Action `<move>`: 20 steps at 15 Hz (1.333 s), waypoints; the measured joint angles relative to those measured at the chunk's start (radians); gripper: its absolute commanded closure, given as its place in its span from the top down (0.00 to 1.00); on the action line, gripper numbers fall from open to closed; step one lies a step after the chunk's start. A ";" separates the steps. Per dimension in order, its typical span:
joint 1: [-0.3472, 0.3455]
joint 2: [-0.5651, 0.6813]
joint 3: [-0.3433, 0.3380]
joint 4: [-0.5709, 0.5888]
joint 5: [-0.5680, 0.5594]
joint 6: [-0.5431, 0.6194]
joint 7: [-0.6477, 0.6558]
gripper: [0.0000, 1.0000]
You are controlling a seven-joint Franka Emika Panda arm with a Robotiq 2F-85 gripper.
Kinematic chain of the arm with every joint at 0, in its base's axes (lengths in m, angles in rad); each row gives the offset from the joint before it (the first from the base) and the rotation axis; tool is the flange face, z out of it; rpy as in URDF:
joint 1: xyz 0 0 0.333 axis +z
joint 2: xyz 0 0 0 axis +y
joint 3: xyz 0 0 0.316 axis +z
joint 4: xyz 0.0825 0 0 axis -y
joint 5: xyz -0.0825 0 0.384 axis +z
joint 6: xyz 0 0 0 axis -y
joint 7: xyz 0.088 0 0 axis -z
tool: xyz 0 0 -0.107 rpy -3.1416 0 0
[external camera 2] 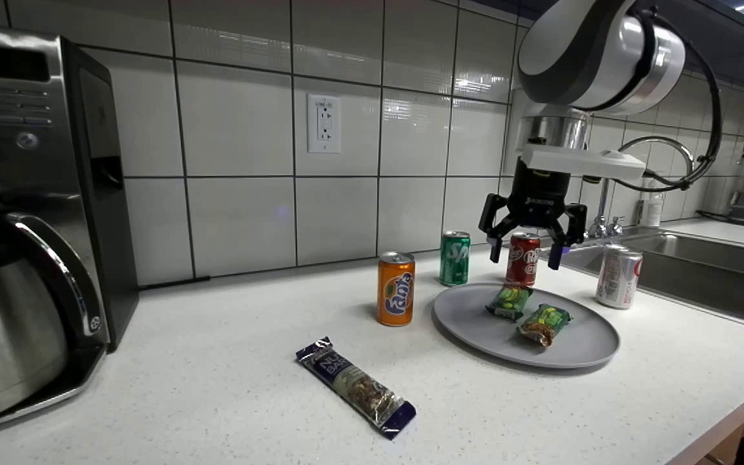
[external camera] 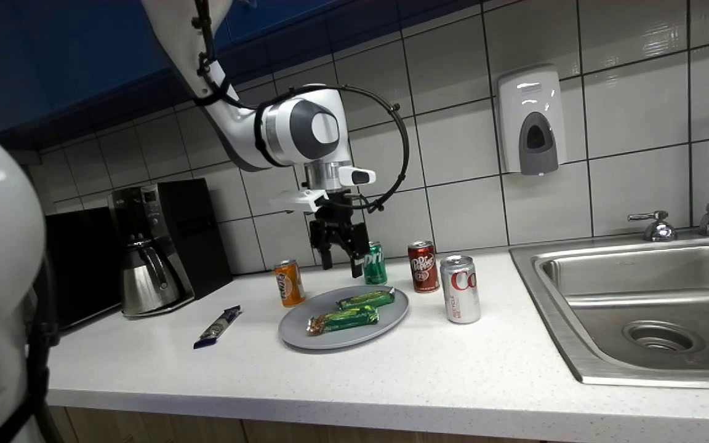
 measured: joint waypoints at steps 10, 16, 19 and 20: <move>0.002 0.147 -0.036 0.090 -0.019 0.030 0.123 1.00; 0.006 0.203 -0.050 0.130 -0.023 0.030 0.142 1.00; 0.007 0.222 -0.051 0.145 -0.023 0.030 0.143 1.00; 0.008 0.228 -0.051 0.150 -0.023 0.030 0.143 1.00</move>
